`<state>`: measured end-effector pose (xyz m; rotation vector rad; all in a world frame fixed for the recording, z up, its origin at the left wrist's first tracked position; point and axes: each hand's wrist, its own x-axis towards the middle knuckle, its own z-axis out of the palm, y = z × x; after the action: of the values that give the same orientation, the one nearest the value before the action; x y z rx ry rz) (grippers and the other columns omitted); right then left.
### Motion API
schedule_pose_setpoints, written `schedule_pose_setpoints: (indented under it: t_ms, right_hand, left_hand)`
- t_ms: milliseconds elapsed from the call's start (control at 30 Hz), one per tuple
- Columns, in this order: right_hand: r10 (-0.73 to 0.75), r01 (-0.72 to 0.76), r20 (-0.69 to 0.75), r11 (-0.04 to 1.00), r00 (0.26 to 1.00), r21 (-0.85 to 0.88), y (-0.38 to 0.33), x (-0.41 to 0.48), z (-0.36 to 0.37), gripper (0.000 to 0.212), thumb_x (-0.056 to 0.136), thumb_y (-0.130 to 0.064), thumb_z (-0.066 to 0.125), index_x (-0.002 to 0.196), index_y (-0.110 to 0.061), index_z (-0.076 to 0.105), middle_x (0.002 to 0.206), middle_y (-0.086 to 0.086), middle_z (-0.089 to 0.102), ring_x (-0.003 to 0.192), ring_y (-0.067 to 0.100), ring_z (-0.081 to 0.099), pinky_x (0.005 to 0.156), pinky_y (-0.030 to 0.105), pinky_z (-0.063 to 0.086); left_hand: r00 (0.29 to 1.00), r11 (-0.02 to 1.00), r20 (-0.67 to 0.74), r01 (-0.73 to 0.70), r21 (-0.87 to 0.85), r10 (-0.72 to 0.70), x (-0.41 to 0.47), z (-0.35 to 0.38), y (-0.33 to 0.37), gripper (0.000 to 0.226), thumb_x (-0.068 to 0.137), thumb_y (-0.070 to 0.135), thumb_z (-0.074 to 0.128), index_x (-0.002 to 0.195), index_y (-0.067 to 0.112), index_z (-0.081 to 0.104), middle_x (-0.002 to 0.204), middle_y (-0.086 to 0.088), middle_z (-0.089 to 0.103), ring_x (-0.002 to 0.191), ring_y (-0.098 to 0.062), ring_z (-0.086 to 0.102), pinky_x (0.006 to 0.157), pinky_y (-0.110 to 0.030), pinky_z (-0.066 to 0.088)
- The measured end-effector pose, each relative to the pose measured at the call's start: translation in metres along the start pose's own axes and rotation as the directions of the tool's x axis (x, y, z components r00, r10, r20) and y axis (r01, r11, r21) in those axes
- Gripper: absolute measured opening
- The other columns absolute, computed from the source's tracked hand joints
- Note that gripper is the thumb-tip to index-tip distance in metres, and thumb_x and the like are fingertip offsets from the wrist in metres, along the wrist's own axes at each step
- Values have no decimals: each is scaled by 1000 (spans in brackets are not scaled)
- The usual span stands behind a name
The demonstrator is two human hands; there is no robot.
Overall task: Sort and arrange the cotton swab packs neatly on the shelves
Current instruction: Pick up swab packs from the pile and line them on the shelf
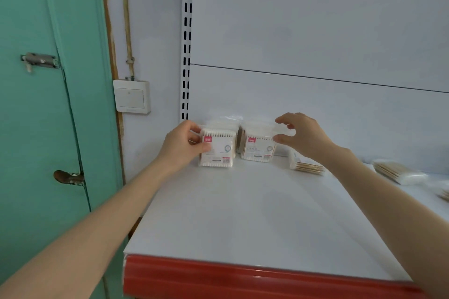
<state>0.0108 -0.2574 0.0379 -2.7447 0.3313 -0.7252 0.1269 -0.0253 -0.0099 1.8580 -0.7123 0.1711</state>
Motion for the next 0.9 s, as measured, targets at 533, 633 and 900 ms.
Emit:
schedule_pose_setpoints:
  t_ms: [533,633,900]
  right_hand:
    - [179,-208,124,935,976,288,-14,15,25,45,87,-17,62,128,-10,45,98,5,50,87,22,54,81,36,53]
    - [184,-233,161,893,970,384,-15,15,28,42,87,-14,62,126,-10,46,83,-3,52,72,12,56,62,23,54]
    - [155,-194,142,923,978,333,-15,15,30,48,89,-18,60,132,-12,41,85,-1,51,82,20,53,78,36,52]
  left_hand:
    - [998,993,66,-17,115,10,12,17,-1,45,83,16,68,122,8,45,116,-3,58,93,-11,53,70,-19,41]
    - [998,991,68,-19,133,10,12,19,0,44,84,16,67,121,7,46,116,-5,60,90,-12,54,72,-21,41]
    - [994,987,105,-9,158,-8,11,16,0,49,85,20,67,126,9,44,122,-6,59,97,-14,56,78,-26,46]
